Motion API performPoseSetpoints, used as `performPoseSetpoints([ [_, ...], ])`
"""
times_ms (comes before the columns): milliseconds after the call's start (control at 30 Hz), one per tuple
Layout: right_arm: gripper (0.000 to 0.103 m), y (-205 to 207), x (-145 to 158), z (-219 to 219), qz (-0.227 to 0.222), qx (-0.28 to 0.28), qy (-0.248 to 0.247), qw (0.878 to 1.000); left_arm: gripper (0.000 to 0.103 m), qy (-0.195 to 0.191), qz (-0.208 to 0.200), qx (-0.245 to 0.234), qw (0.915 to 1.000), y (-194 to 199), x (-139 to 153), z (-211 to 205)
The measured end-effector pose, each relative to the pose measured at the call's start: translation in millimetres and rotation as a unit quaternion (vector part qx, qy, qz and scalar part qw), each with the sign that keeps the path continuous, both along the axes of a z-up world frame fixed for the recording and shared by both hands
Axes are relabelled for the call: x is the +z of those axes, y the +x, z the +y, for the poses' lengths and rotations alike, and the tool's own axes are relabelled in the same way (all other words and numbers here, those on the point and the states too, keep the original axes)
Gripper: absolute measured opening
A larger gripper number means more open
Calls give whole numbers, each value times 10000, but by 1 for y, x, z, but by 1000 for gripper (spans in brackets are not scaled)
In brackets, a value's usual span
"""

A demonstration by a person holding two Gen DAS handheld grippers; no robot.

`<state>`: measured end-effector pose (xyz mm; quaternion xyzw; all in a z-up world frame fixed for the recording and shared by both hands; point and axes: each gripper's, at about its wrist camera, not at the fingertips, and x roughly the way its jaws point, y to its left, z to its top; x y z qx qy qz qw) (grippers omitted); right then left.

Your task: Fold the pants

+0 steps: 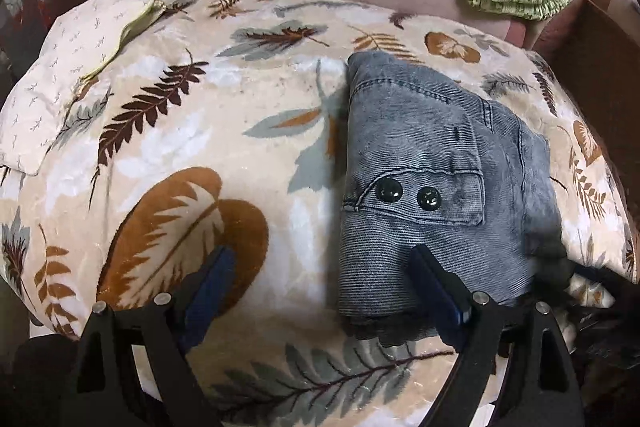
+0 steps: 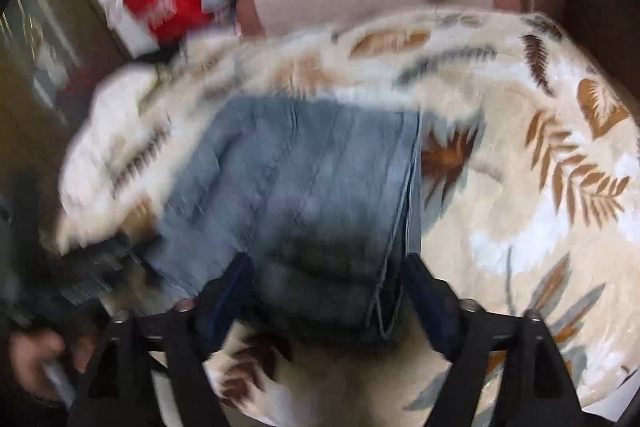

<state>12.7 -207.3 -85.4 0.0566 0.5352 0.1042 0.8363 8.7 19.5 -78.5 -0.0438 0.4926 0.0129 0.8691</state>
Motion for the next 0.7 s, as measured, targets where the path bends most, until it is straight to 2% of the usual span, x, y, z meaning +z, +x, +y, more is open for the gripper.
performPoseSetpoints([
  [67,85,-2,5,-10,-129,-175,252,9994,89,69,-81,-5,9999,0,3,-1],
  [333,85,-10,49,-5,-796,-181,312,9962,89,119,-130,-84,9998,-3,8,-3],
  [400,85,-8,40,5,-603,-80,152,9980,89,105,-124,-86,9998,-4,7,-3],
  [467,87,-1,8,14,2,120,-107,9999,89,43,-71,-117,9999,-3,5,-3],
  [500,89,-3,6,13,-3,103,-74,9999,89,51,-73,-126,9999,-4,6,-3],
  [700,90,-3,46,-12,-390,-212,383,9983,89,39,-166,-178,9997,-3,18,5],
])
